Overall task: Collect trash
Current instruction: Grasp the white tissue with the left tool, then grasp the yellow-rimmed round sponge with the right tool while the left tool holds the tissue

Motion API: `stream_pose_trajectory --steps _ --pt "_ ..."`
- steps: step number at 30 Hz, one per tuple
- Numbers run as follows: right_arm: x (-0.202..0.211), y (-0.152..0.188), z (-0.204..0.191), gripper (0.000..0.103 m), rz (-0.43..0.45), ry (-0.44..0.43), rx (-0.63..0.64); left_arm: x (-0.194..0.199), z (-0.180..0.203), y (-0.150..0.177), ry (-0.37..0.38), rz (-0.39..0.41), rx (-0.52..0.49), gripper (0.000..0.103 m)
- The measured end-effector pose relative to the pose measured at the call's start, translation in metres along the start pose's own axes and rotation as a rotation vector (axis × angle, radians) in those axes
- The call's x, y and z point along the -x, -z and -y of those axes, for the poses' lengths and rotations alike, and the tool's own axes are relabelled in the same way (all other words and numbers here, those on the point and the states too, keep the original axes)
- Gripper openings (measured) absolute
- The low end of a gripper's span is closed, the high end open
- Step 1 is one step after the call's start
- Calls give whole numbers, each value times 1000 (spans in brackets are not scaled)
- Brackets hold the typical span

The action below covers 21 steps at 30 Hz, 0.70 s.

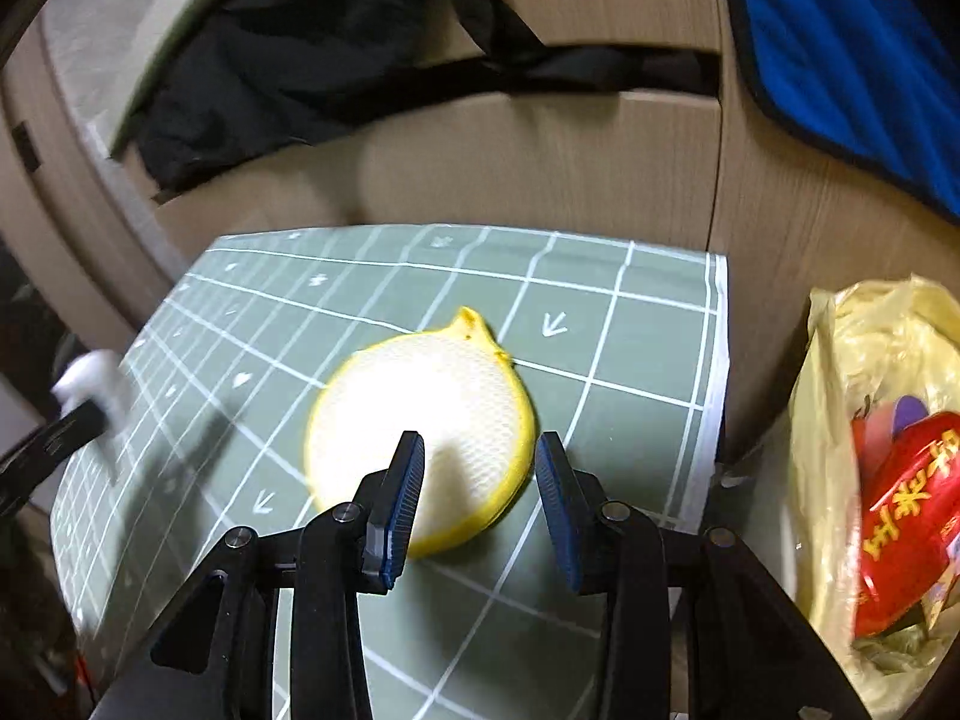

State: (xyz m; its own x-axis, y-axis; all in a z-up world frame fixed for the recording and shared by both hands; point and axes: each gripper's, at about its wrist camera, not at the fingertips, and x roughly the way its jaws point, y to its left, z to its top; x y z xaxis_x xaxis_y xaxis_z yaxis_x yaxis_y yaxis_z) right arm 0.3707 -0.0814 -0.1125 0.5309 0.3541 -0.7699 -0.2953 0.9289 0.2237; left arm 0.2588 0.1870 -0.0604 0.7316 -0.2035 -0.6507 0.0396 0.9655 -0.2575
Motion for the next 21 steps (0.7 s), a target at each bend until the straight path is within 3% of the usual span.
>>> stream_pose_trajectory --steps 5,7,13,21 --pt "-15 3 -2 31 -32 -19 -38 2 -15 10 -4 -20 33 17" --pt "-13 2 -8 14 -34 -33 -20 2 -19 12 -1 -21 42 17" --pt "12 -9 -48 10 21 -34 130 5 -30 15 12 -9 65 17" --pt "47 -12 -105 9 84 -108 261 10 -47 20 8 -7 101 17"
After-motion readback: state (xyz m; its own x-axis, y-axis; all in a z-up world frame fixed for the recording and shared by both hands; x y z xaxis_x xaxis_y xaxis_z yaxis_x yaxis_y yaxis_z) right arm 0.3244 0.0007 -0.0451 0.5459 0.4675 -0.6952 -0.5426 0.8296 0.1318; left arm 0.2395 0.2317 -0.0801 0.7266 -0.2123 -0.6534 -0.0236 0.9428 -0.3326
